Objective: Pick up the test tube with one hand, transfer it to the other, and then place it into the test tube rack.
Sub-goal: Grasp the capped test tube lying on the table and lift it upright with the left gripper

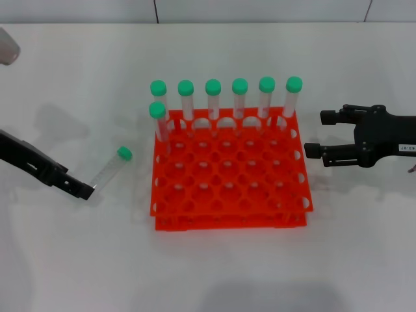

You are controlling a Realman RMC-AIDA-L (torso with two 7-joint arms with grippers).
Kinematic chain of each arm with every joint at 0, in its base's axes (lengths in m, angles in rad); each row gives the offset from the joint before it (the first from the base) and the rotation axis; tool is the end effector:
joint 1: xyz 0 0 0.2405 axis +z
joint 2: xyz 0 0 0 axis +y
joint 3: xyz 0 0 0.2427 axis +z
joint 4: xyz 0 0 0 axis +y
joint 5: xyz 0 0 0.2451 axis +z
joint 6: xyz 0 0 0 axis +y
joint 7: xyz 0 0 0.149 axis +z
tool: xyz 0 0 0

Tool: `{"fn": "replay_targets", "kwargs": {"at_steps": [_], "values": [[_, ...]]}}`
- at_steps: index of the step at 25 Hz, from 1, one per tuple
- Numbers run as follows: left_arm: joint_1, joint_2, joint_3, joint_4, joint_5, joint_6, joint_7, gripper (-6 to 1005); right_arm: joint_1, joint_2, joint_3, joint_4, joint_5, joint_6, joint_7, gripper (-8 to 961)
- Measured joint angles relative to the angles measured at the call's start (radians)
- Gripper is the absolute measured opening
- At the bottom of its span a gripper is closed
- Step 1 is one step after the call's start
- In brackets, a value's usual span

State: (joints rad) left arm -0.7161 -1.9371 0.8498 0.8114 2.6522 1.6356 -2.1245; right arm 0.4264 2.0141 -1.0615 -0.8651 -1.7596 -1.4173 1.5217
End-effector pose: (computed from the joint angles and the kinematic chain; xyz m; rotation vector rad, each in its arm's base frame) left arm -0.2824 0.3869 0.0620 -2.6667 -1.2233 0.4194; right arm 0.2496 0.3692 0.0207 -2.7208 0.5377 0.5831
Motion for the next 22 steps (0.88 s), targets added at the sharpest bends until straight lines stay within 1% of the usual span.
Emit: {"fn": "replay_targets", "kwargs": {"at_steps": [8, 16, 22], "values": [[-0.006, -0.020, 0.005, -0.002, 0.000, -0.021, 0.006, 840, 0.000, 0.000, 0.000, 0.002, 0.000, 0.001, 0.000, 853], [-0.010, -0.022, 0.035, -0.046, 0.000, -0.039, 0.007, 837, -0.001, 0.000, 0.000, 0.002, 0.000, 0.002, 0.000, 853], [-0.010, -0.023, 0.040, -0.051, -0.001, -0.046, 0.007, 834, -0.002, 0.000, 0.000, 0.001, 0.000, 0.002, 0.000, 853]]}}
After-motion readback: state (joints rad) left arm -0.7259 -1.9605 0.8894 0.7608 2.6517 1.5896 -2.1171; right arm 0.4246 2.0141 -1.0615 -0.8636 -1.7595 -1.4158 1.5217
